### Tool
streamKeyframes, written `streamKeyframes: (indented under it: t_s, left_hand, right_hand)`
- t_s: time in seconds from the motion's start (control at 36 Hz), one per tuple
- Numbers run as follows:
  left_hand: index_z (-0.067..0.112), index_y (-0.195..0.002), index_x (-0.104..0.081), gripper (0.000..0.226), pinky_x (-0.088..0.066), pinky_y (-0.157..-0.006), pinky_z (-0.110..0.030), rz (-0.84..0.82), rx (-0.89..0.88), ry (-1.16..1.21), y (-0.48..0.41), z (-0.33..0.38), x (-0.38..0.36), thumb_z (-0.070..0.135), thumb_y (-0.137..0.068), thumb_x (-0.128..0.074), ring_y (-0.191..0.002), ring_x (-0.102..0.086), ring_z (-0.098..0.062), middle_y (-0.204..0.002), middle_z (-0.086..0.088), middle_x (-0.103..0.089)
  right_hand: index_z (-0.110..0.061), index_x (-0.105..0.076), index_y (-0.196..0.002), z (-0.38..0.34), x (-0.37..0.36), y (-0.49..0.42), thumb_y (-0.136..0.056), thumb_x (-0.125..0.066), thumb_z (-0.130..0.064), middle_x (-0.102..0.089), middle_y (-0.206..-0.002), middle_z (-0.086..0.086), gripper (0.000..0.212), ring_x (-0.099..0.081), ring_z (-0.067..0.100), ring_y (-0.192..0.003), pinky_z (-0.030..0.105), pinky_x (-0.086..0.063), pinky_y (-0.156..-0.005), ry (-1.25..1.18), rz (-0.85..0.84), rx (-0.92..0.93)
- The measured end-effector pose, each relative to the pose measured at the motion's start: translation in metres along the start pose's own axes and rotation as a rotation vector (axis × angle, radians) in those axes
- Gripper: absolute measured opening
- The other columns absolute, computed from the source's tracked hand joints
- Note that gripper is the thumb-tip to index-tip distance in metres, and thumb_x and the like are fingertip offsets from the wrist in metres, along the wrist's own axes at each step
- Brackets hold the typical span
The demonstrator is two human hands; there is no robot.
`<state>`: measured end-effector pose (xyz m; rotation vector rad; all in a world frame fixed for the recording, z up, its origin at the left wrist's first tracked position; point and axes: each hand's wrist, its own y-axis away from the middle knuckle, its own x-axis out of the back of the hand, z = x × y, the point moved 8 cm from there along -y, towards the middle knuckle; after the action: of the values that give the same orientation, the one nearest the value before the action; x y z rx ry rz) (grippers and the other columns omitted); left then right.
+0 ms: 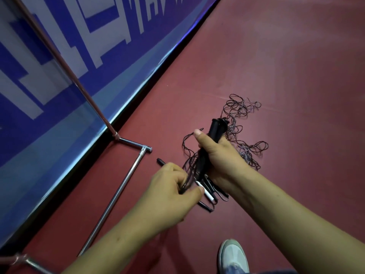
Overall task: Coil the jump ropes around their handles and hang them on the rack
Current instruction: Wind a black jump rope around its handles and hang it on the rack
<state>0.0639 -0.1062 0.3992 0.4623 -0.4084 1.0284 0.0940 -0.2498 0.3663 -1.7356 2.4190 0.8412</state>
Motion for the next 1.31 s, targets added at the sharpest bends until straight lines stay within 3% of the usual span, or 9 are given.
streamKeyframes:
  t_s: [0.11, 0.22, 0.36, 0.42, 0.5, 0.86, 1.0, 1.11, 1.31]
  left_hand:
    - [-0.003, -0.09, -0.06, 0.037, -0.054, -0.046, -0.036, -0.033, 0.212, 0.207, -0.005, -0.014, -0.004, 0.029, -0.085, -0.079, -0.055, -0.069, -0.032, -0.064, -0.008, -0.069]
    - [0.005, -0.103, -0.055, 0.045, -0.038, -0.045, -0.026, -0.046, 0.253, 0.195, -0.008, -0.017, 0.004, 0.035, -0.083, -0.082, -0.041, -0.049, -0.012, -0.064, -0.013, -0.065]
    - [0.052, -0.15, -0.02, 0.1, -0.059, -0.061, -0.036, -0.183, 0.324, 0.214, -0.005, -0.02, 0.008, 0.048, -0.075, -0.086, -0.065, -0.073, -0.03, -0.088, -0.003, -0.073]
    - [0.047, -0.147, -0.036, 0.097, -0.063, -0.08, -0.038, -0.17, 0.245, 0.111, -0.011, -0.021, 0.016, 0.063, -0.066, -0.086, -0.089, -0.076, -0.023, -0.119, 0.009, -0.063]
    - [0.039, -0.116, -0.065, 0.069, -0.058, -0.093, -0.04, -0.165, 0.117, 0.008, -0.018, -0.014, 0.02, 0.072, -0.057, -0.082, -0.105, -0.068, -0.005, -0.119, 0.016, -0.065]
    - [0.04, -0.106, -0.068, 0.027, -0.059, -0.089, -0.042, -0.316, -0.094, 0.153, -0.019, 0.001, 0.011, 0.029, -0.085, -0.08, -0.102, -0.072, -0.01, -0.105, 0.005, -0.076]
    - [0.03, -0.106, -0.067, 0.014, -0.046, -0.061, -0.012, -0.335, -0.108, 0.118, -0.016, 0.004, 0.006, 0.02, -0.096, -0.069, -0.063, -0.063, 0.008, -0.081, 0.024, -0.07]
    - [0.022, -0.09, -0.069, 0.013, -0.05, -0.056, -0.036, -0.3, -0.063, 0.093, -0.012, 0.002, -0.003, 0.03, -0.097, -0.062, -0.059, -0.059, -0.009, -0.068, 0.003, -0.068]
    - [0.017, -0.084, -0.06, 0.019, -0.035, -0.048, -0.016, -0.234, -0.028, 0.19, -0.014, -0.001, -0.008, 0.013, -0.101, -0.054, -0.044, -0.044, -0.001, -0.055, 0.011, -0.057]
  right_hand:
    - [-0.009, -0.052, -0.107, -0.006, -0.022, 0.013, -0.096, -0.07, -0.026, -0.061, -0.092, 0.01, 0.027, -0.064, 0.017, -0.08, 0.028, -0.051, -0.06, 0.095, -0.132, 0.06]
    - [-0.007, -0.059, -0.11, -0.015, -0.022, 0.017, -0.095, -0.072, -0.029, -0.073, -0.102, 0.015, 0.03, -0.072, 0.028, -0.097, 0.046, -0.057, -0.079, 0.255, -0.114, 0.153]
    - [0.003, -0.054, -0.105, -0.022, -0.014, 0.015, -0.094, -0.074, -0.03, -0.053, -0.089, 0.006, 0.04, -0.054, 0.018, -0.083, 0.041, -0.047, -0.076, 0.327, -0.082, 0.204]
    - [0.002, -0.054, -0.102, -0.02, -0.017, 0.017, -0.094, -0.074, -0.03, -0.051, -0.083, 0.002, 0.039, -0.051, 0.017, -0.076, 0.042, -0.046, -0.074, 0.352, -0.141, 0.193]
    - [-0.009, -0.055, -0.091, -0.013, -0.032, 0.026, -0.097, -0.07, -0.022, -0.053, -0.072, -0.004, 0.021, -0.053, 0.012, -0.067, 0.032, -0.048, -0.068, 0.346, -0.268, 0.137]
    - [0.006, -0.058, -0.109, 0.002, -0.056, 0.05, -0.098, -0.062, -0.005, -0.063, -0.089, 0.011, 0.016, -0.067, 0.02, -0.085, 0.034, -0.056, -0.075, 0.199, -0.503, -0.065]
    - [-0.007, -0.055, -0.095, 0.003, -0.052, 0.047, -0.1, -0.065, -0.014, -0.057, -0.087, 0.014, 0.013, -0.063, 0.023, -0.08, 0.034, -0.055, -0.068, 0.255, -0.466, -0.057]
    - [-0.012, -0.053, -0.096, 0.003, -0.048, 0.041, -0.096, -0.072, -0.022, -0.053, -0.085, 0.012, 0.022, -0.058, 0.026, -0.077, 0.04, -0.05, -0.068, 0.4, -0.379, 0.013]
    - [-0.001, -0.055, -0.101, 0.002, -0.042, 0.041, -0.096, -0.071, -0.021, -0.057, -0.094, 0.016, 0.027, -0.058, 0.033, -0.083, 0.05, -0.05, -0.077, 0.33, -0.376, -0.078]
